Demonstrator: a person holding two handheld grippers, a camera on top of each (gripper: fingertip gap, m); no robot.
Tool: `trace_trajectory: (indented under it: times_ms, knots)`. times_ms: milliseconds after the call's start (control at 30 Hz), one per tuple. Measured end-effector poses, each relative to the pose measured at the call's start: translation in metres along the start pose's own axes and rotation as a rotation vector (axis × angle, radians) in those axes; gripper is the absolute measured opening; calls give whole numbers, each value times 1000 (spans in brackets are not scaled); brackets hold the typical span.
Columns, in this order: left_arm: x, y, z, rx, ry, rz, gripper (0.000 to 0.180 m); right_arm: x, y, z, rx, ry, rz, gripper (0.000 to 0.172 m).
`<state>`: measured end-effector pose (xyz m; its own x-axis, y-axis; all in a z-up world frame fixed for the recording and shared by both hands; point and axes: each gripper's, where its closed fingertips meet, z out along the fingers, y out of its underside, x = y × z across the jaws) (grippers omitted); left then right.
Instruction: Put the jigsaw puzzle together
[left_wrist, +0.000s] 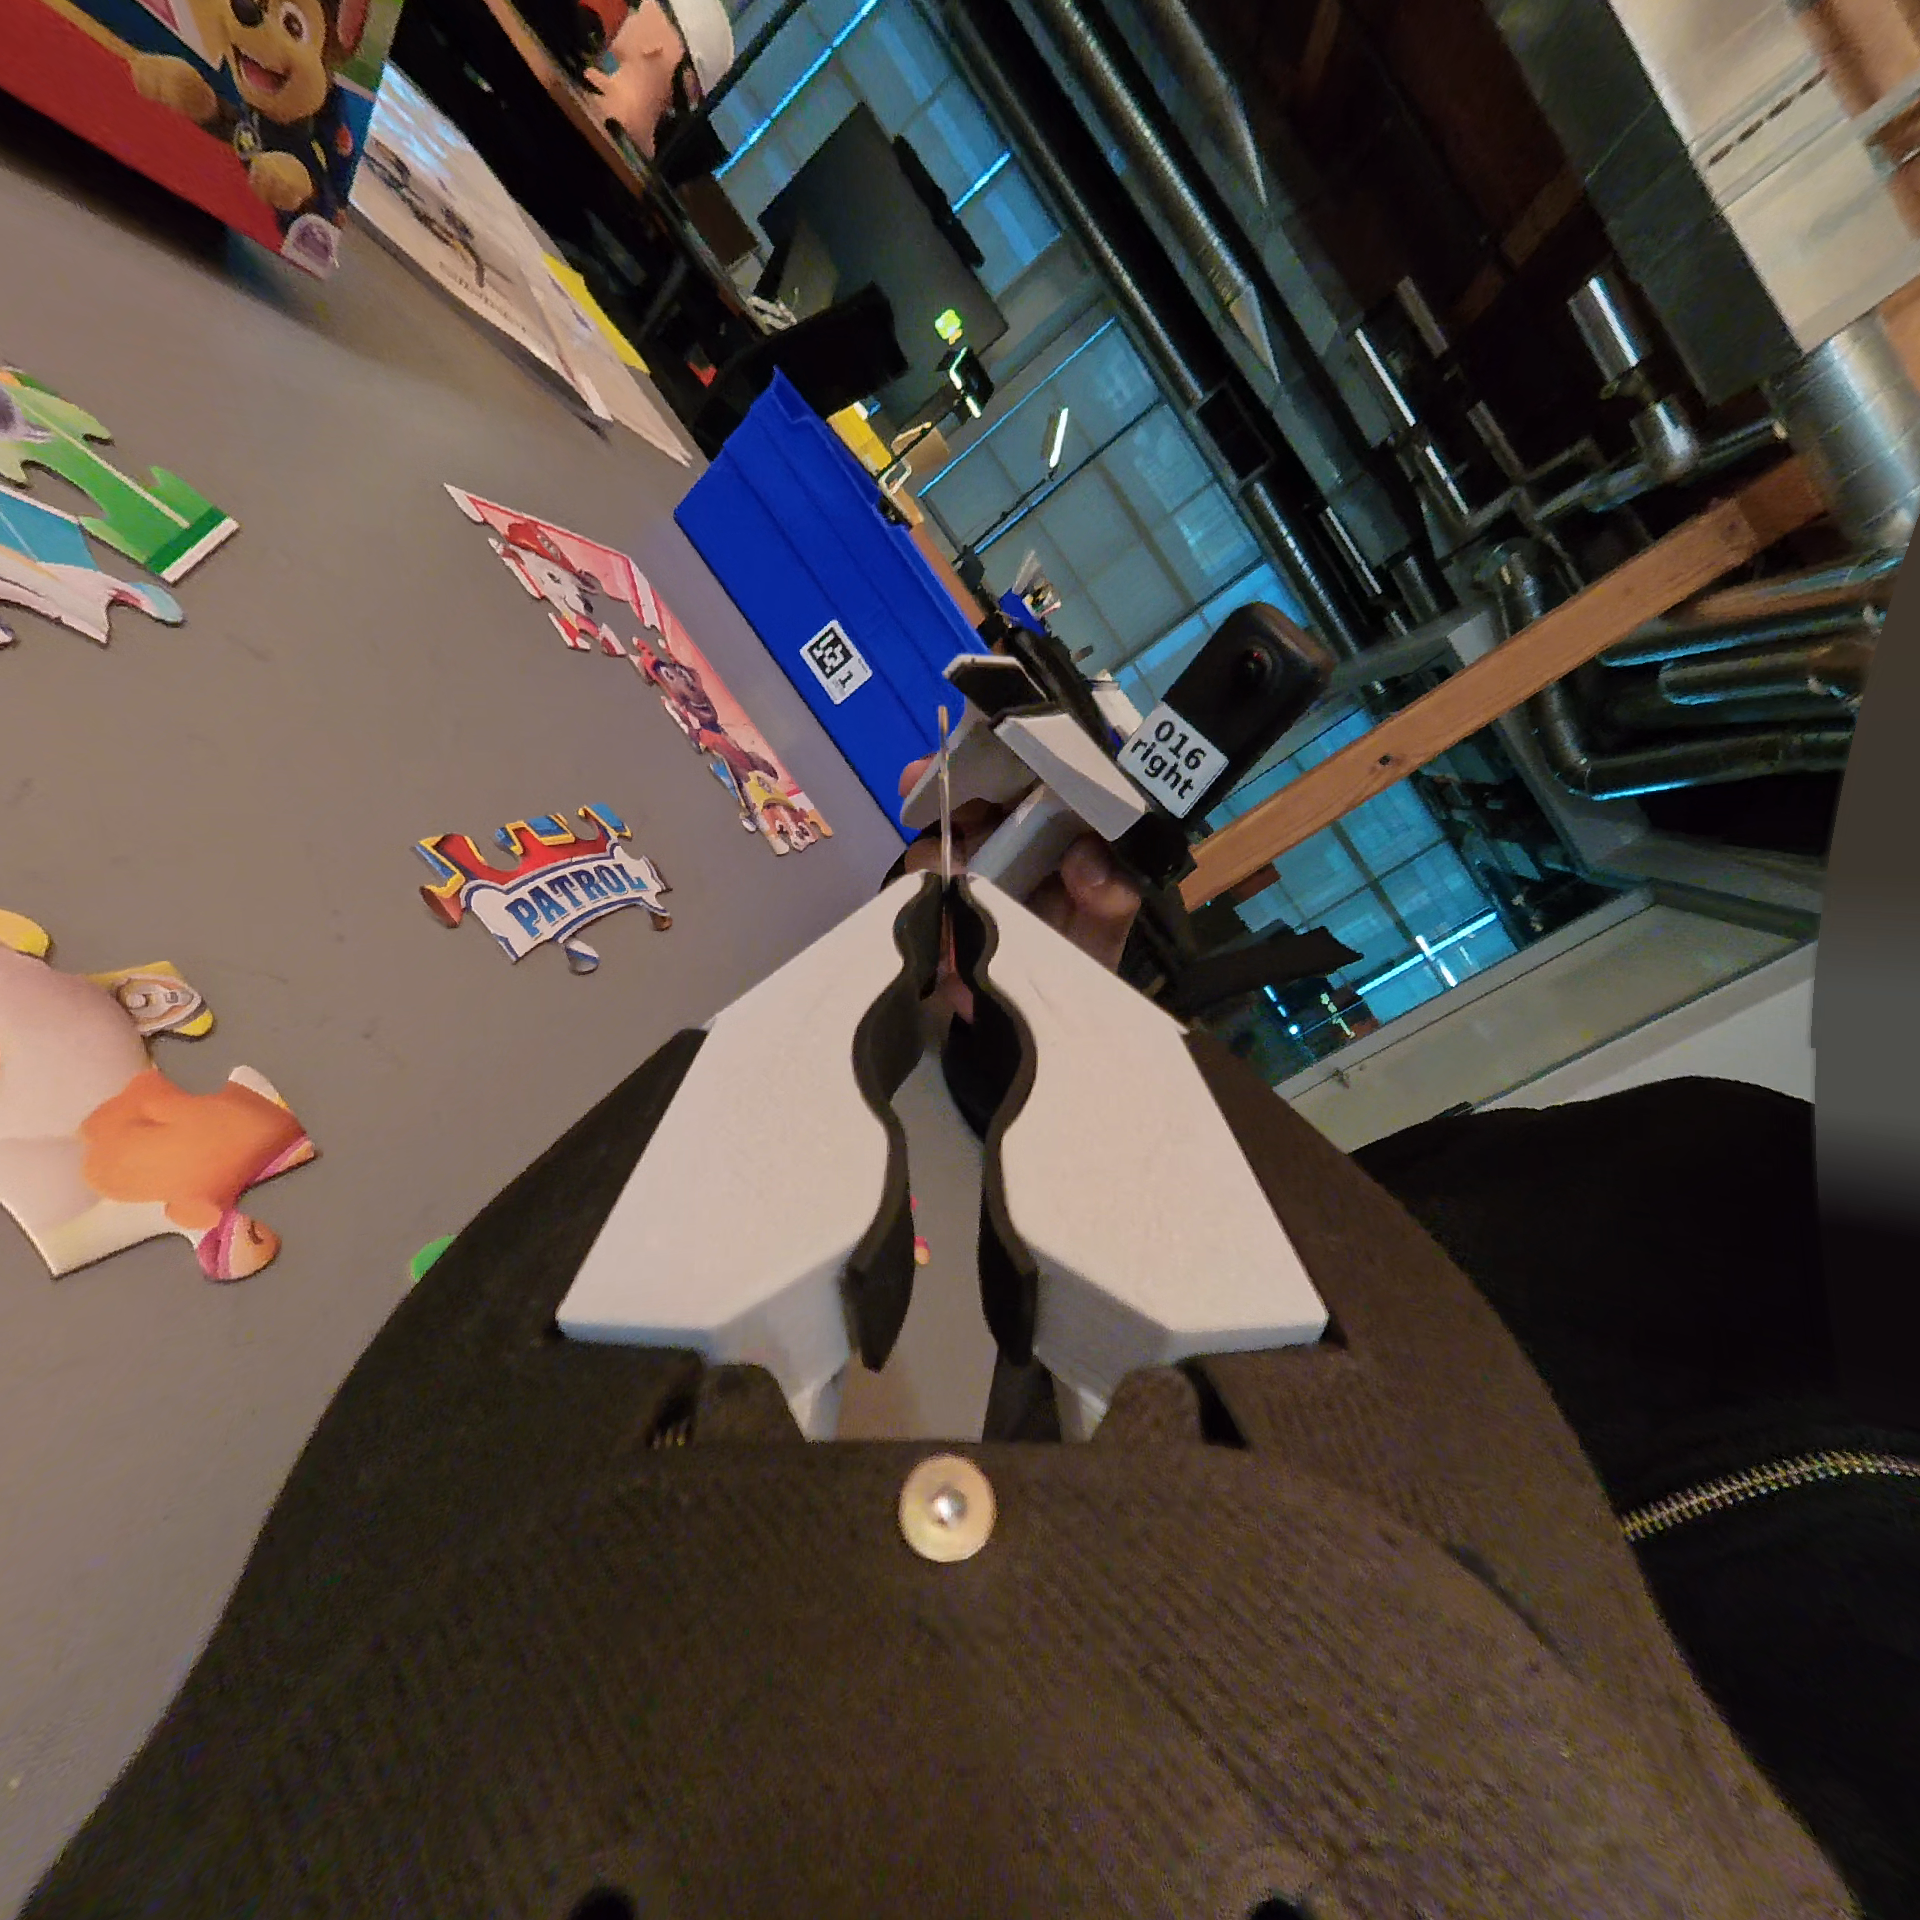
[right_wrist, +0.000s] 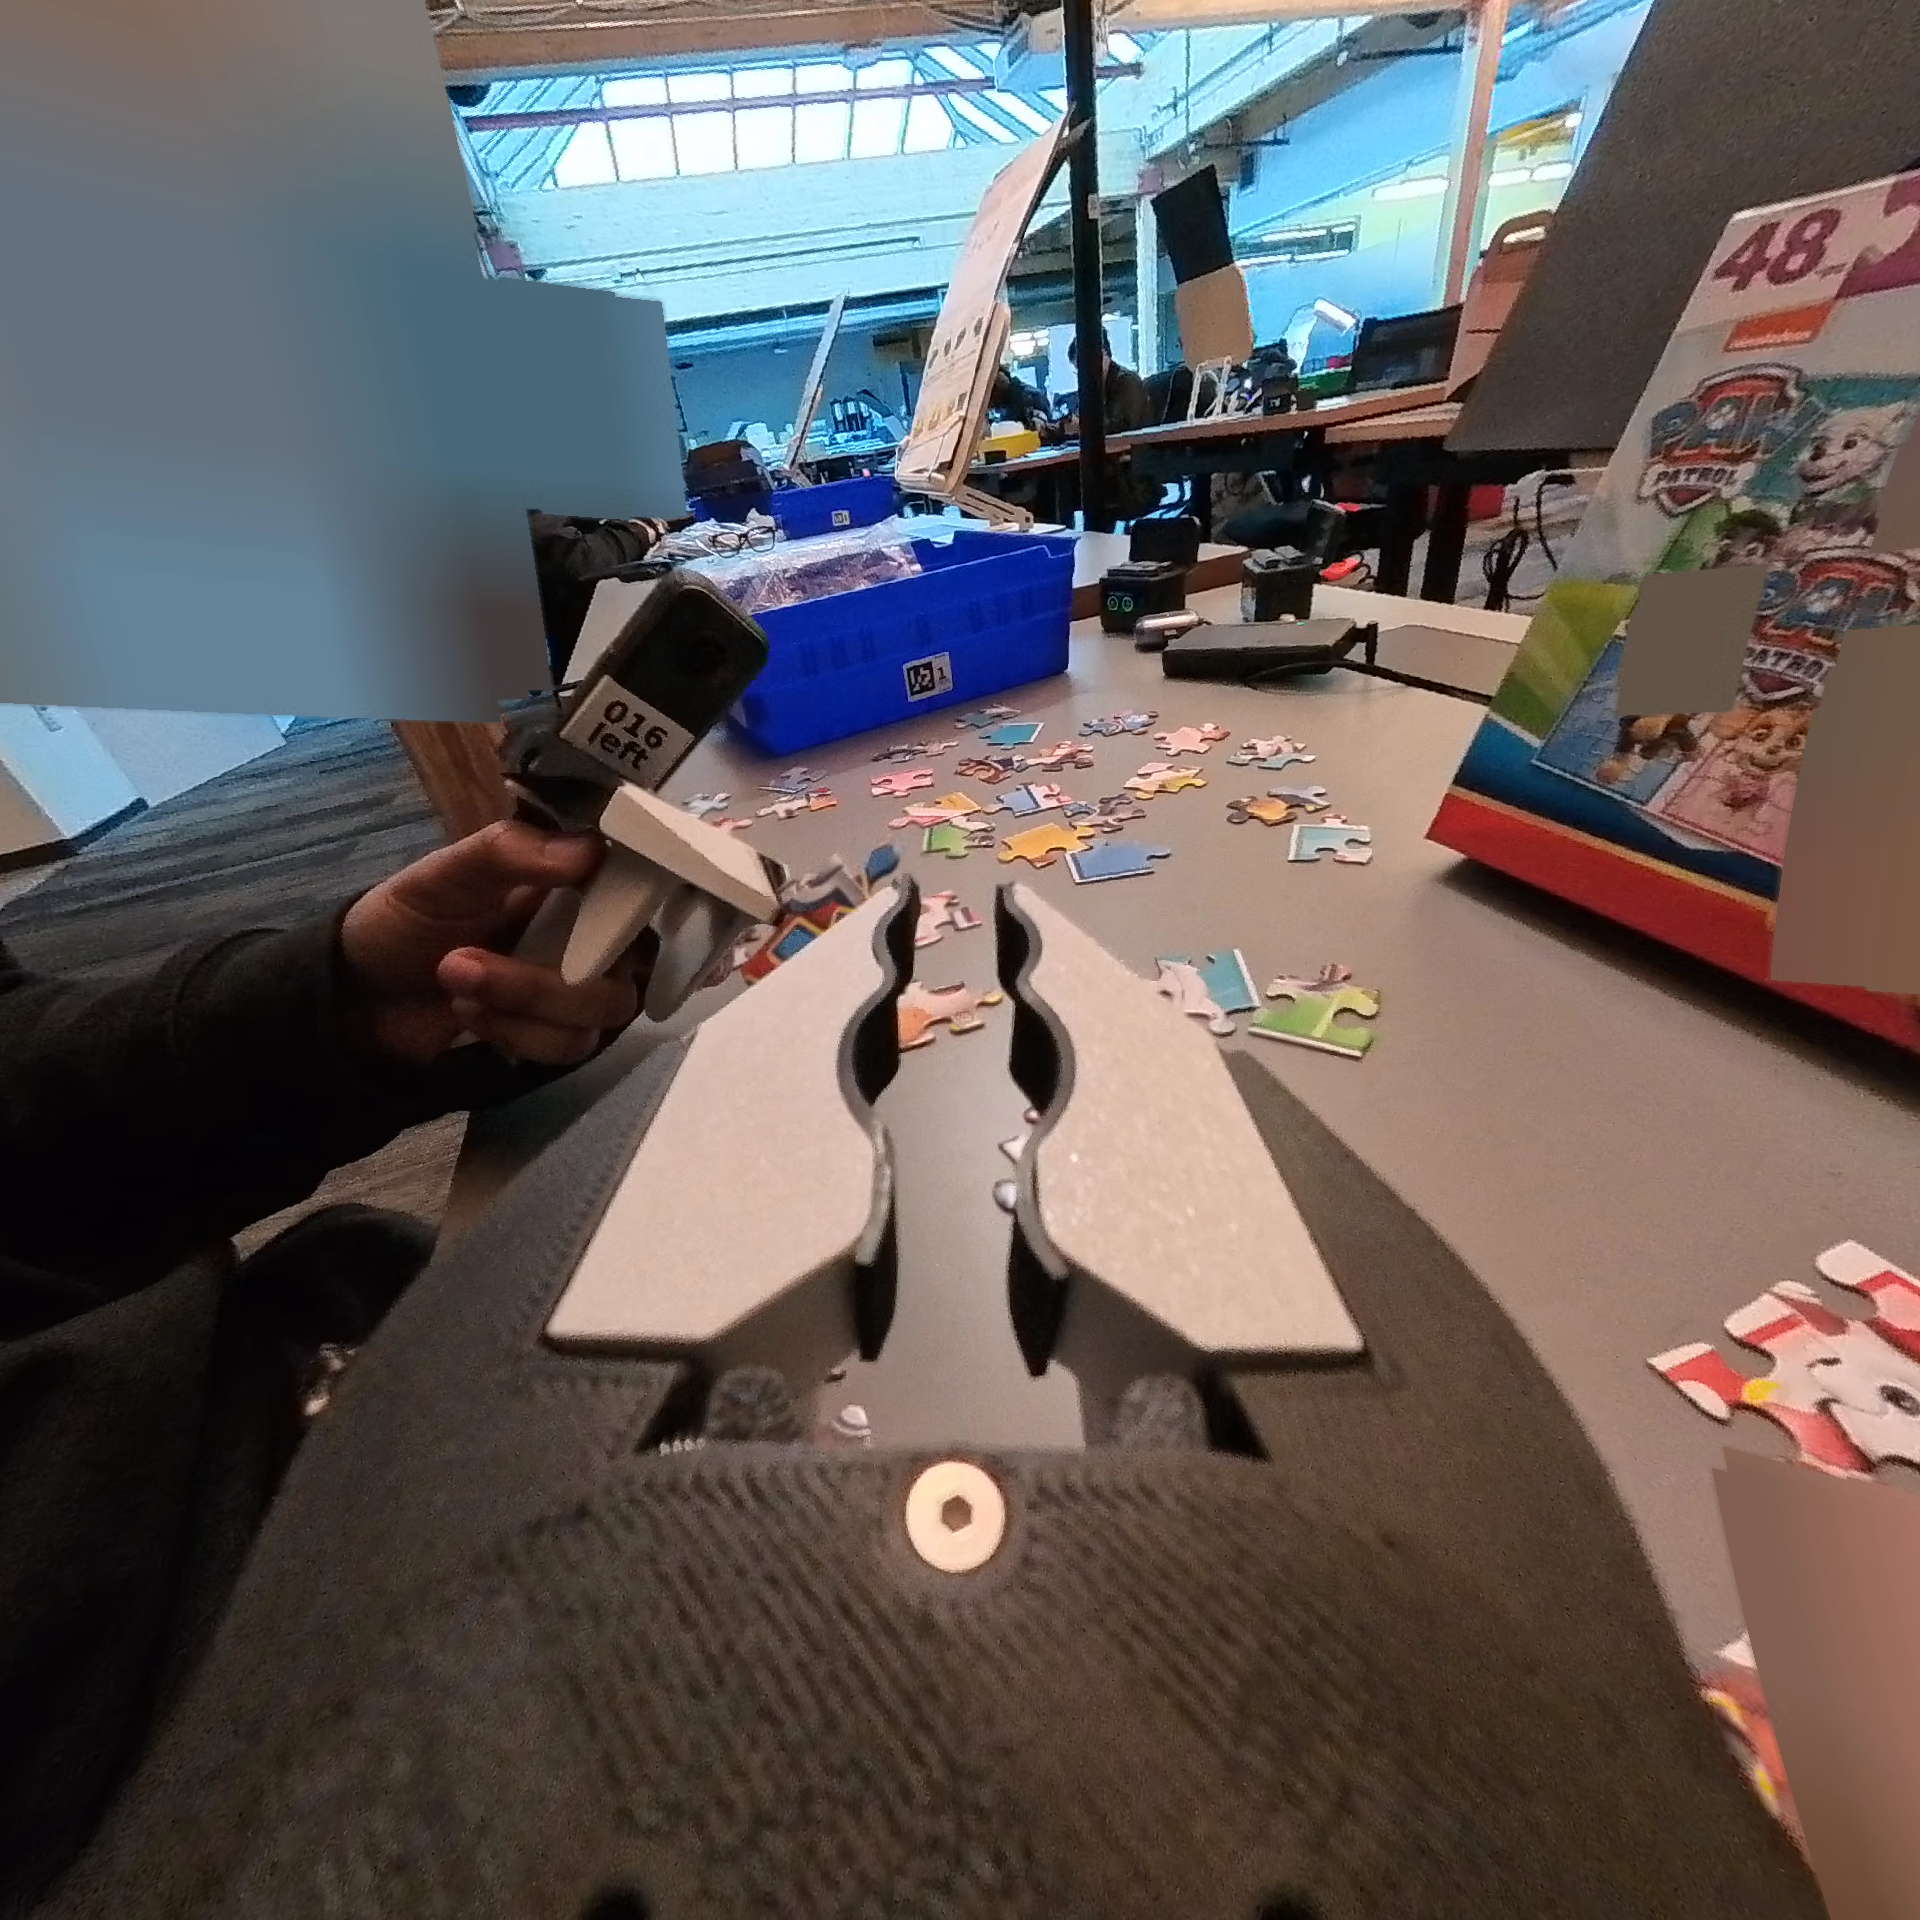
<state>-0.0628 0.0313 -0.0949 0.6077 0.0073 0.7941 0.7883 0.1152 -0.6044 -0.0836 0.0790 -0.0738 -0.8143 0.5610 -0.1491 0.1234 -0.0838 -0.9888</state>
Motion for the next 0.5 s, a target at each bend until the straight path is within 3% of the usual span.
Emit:
trace_trajectory:
  times_ms: [267, 500]
  knots:
    - [-3, 19, 8, -117, -26, 12, 0, -18, 24, 12, -126, -173, 235, 21]
    - [-1, 30, 13, -175, -20, 23, 0, -26, 32, 13, -170, -262, 363, 3]
